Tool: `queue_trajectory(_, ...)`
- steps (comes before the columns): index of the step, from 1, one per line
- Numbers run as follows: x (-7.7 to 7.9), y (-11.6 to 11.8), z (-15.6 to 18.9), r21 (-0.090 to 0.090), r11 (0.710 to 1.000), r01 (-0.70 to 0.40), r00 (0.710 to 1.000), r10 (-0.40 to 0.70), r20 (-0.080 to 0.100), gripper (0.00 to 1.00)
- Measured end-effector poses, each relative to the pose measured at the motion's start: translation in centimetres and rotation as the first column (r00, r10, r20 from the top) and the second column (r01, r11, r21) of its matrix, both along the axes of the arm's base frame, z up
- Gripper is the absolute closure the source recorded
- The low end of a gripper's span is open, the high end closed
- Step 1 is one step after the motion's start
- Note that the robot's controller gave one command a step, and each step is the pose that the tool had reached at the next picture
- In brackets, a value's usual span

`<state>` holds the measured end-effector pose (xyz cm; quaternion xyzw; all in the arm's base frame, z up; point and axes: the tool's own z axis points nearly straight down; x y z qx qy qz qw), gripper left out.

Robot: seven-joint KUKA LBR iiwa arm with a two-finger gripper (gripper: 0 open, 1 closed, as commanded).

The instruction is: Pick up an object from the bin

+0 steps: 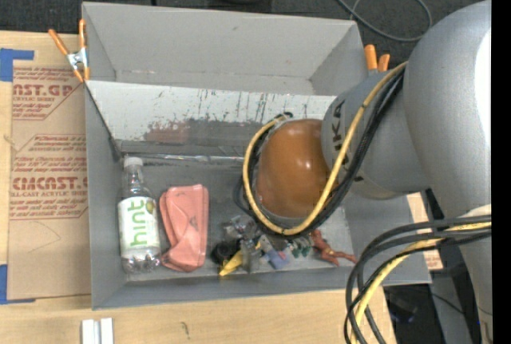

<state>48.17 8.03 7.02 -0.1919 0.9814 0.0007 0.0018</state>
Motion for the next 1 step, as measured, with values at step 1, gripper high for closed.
queue_trajectory(1,0.00,0.00,0.00,0.000,1.000,0.000,1.000,0.000,0.000,1.00)
